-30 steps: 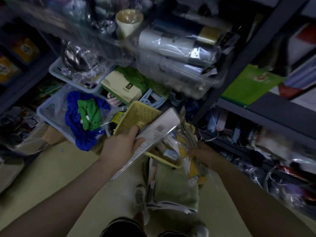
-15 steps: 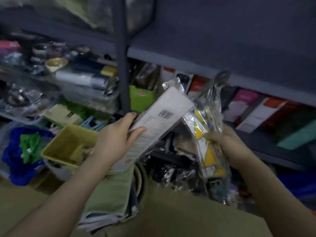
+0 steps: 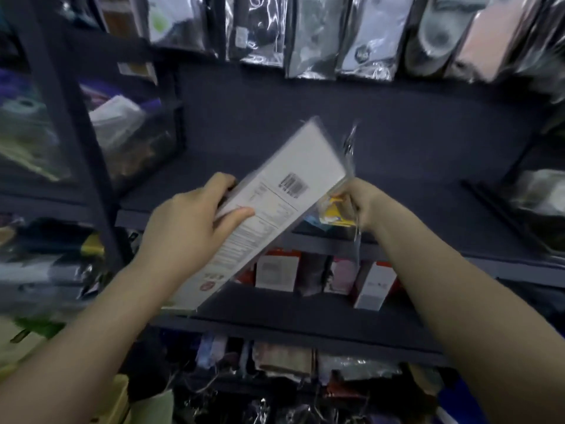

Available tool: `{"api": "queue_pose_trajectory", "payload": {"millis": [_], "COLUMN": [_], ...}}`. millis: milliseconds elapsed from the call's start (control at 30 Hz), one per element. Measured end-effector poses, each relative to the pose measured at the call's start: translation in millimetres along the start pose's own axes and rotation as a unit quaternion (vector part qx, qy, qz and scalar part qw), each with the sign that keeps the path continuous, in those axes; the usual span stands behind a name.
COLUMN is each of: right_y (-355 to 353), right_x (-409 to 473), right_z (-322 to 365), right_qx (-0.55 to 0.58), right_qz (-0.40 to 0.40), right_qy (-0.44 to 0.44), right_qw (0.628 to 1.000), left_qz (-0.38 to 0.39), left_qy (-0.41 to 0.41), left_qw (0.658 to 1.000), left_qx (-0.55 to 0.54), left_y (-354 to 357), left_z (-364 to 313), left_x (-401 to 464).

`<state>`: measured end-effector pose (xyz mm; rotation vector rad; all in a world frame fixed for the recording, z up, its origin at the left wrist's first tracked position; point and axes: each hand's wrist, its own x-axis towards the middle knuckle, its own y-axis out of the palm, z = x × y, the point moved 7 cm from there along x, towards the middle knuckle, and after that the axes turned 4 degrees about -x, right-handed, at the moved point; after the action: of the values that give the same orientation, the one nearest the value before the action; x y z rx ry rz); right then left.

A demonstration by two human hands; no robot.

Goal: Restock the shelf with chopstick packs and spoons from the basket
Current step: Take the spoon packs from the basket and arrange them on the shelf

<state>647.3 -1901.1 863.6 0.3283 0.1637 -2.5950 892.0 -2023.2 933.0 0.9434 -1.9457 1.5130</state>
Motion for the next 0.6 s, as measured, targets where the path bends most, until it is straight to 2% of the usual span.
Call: {"api": "queue_pose_trajectory", "payload": {"millis": [200, 367, 400, 467, 533, 600], "right_y": [-16.3, -41.0, -47.9, -57.1, -73.1, -98.4], "right_x": [55.7, 35.7, 31.1, 9.4, -15.7, -38.8], "right_z": [12.3, 39.0, 42.0, 41.9, 41.2, 45.2], "right_qx": [-0.107, -0.124, -0.106, -0.057, -0.001, 0.088], "right_qz": [-0.042, -0.036, -0.001, 0.133, 0.247, 0.346], "right_qy": [-0.029, -0.145, -0.136, -0.069, -0.025, -0.05], "right_qw": [0.993, 0.981, 0.985, 0.987, 0.969, 0.933], "left_qz": [0.045, 0.048, 0.042, 0.02, -0.015, -0.039], "left_qy": [-0.015, 0.025, 0.044, 0.11, 0.19, 0.243], "left_qw": [0.998, 0.998, 0.998, 0.993, 0.982, 0.969], "left_qx": [-0.035, -0.035, -0.036, -0.026, 0.008, 0.032], "left_y": [25.2, 28.3, 28.8, 30.5, 36.5, 48.5], "left_z": [14.2, -14.5, -24.9, -53.2, -84.8, -114.4], "left_x": [42.7, 81.9, 88.8, 98.5, 102.0, 102.0]}}
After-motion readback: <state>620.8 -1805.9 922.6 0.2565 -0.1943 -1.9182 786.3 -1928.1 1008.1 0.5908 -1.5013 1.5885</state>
